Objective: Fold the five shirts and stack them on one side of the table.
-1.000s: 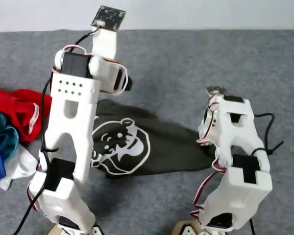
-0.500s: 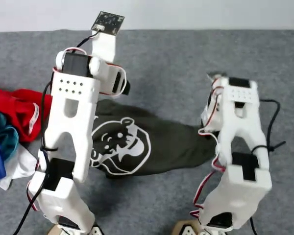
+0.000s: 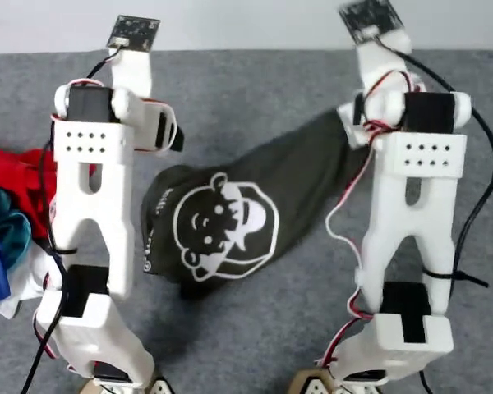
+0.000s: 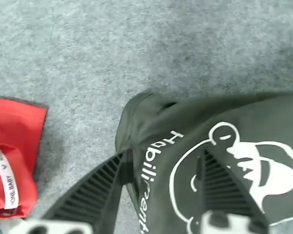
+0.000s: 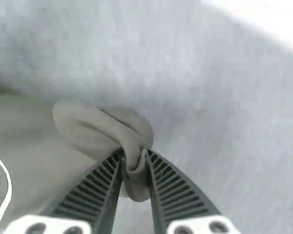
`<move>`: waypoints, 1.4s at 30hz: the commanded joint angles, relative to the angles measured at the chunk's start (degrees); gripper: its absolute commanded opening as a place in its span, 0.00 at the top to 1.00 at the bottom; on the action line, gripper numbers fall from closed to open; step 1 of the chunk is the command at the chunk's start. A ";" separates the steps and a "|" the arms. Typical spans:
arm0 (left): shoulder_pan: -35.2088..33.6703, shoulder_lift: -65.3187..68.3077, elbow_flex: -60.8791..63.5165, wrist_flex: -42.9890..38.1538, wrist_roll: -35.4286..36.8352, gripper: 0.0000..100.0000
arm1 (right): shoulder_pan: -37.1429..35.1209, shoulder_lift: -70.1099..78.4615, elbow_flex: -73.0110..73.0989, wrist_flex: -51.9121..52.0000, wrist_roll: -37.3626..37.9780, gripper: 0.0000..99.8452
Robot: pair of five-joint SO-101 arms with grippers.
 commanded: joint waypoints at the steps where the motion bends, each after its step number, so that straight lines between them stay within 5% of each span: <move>1: -1.14 -3.43 -0.31 1.23 0.18 0.78 | -5.85 -4.18 -14.07 5.05 3.60 0.99; 7: -1.85 -9.67 -0.31 1.23 0.00 0.78 | -13.41 -7.25 -13.89 13.41 6.51 0.99; 18: -5.63 -10.64 0.84 0.53 -0.09 0.78 | -14.99 -30.64 29.89 13.32 7.47 0.99; 30: 1.58 10.20 0.66 -7.47 -0.44 0.78 | -14.90 -52.79 62.86 13.05 7.38 0.99; 42: 12.48 35.34 -25.80 -4.84 -2.02 0.74 | -14.90 -60.35 75.96 11.47 7.38 0.99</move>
